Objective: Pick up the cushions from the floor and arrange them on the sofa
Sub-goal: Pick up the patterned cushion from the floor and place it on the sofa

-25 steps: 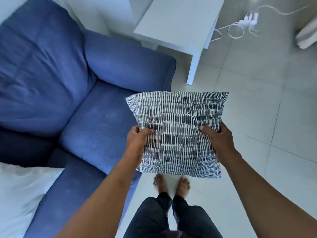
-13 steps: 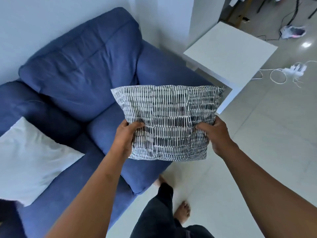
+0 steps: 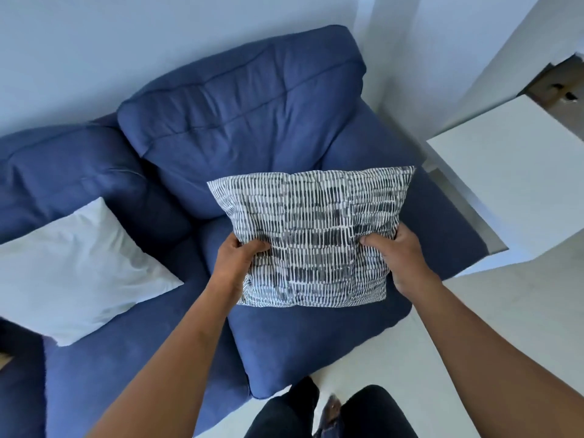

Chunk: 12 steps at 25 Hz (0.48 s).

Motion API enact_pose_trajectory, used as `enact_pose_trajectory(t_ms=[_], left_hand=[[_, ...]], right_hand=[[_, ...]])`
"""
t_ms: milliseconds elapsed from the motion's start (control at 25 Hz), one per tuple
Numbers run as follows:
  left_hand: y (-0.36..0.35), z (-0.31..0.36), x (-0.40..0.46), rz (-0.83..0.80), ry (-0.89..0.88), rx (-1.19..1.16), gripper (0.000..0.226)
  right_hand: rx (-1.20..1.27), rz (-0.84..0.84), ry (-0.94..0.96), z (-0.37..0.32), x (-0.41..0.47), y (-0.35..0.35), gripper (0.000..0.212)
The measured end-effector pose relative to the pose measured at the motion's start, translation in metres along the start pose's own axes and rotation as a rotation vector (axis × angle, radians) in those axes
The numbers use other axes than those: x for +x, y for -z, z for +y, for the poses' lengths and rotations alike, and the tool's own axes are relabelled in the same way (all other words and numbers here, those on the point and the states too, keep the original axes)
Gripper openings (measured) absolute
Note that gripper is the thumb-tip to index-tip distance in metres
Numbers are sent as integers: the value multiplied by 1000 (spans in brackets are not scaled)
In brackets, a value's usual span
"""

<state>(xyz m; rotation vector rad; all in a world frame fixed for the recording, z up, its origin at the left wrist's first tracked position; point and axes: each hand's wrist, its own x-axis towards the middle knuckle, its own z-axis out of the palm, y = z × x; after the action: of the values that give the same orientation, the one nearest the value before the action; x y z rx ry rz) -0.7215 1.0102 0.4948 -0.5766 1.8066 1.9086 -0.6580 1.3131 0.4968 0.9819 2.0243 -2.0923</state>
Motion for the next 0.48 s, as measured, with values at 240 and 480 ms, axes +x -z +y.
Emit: enact_pose_trajectory(t_ms=[240,480], left_hand=[[27,2,36,134,-44,50,32],[27,14,70,271,-60,90,38]], right_hand=[[-85,-142,34,-30,77,-48,85],[-151,-274,-3,-58,157,-88,63]])
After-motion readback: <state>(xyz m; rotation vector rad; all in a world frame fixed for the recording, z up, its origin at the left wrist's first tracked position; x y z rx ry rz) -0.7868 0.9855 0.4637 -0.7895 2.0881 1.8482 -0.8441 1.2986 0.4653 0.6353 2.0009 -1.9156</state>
